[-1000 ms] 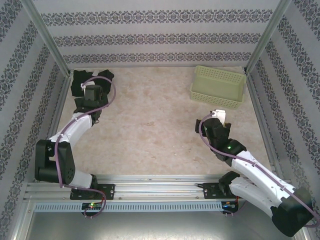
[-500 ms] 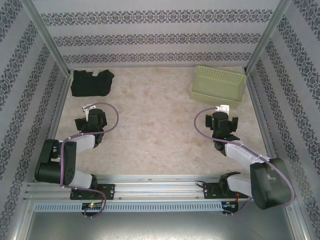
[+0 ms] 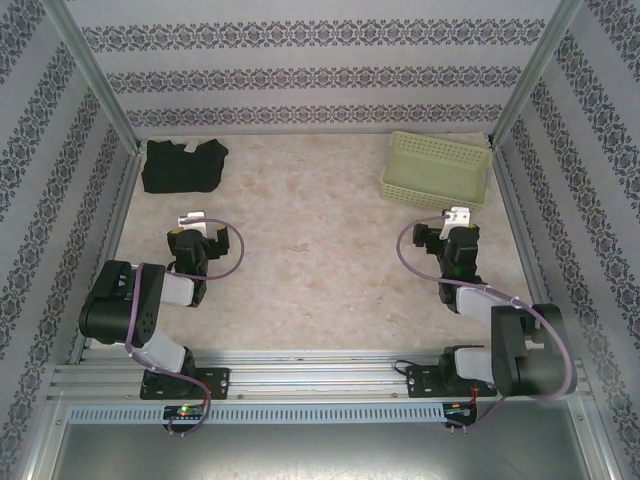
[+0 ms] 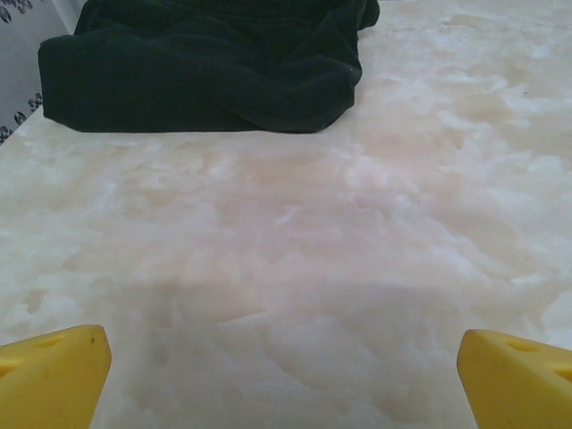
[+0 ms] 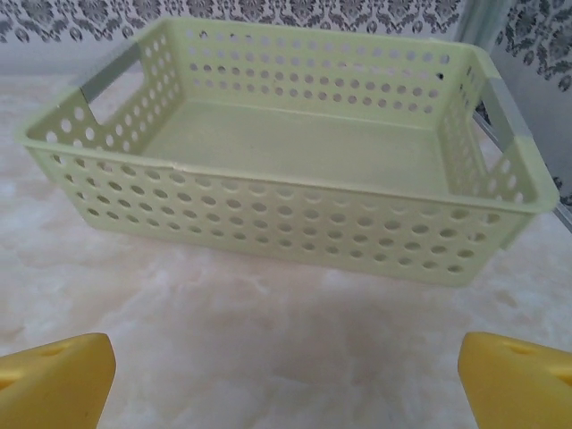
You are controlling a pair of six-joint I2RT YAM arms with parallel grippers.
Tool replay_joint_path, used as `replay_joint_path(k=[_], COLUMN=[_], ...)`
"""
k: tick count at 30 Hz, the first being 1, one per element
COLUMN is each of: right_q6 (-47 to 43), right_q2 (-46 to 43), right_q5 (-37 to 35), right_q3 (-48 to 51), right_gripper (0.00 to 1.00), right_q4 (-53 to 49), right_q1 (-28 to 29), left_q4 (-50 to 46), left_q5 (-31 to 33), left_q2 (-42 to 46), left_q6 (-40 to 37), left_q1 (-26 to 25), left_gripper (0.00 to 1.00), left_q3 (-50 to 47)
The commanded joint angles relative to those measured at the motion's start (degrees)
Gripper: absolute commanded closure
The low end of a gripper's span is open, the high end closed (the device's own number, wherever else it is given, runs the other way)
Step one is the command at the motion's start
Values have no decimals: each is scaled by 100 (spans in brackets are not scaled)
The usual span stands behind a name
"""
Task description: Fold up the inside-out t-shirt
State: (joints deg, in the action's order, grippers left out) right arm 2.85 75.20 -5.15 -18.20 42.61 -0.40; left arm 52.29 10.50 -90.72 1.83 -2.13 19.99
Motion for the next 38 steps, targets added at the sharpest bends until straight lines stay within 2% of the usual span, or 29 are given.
replay_joint_path(k=[1,3,5,10,38], right_q6=[212,108,-113,-92,-69], right_q2=[714,1150,1104,1120,1120], right_q5=[630,736,408,34,80], right_q3=[31,-345,-453,-367,-378], right_gripper=[2,2,2,2,2], right_q4=[1143,1008,664,873,850], right_q1=[-197,-170,90,172,146], left_q4=[286,372,373,370,366], left_q5=[-73,-73,-76,-74,-75], left_q2=[-13,-33,-36,-32,-33], left_q6=[-45,-48,-36,-52,-42], left_q1=[37,57,55,55,55], left_gripper=[0,0,0,0,0], left_q3=[155,123,122,124,119])
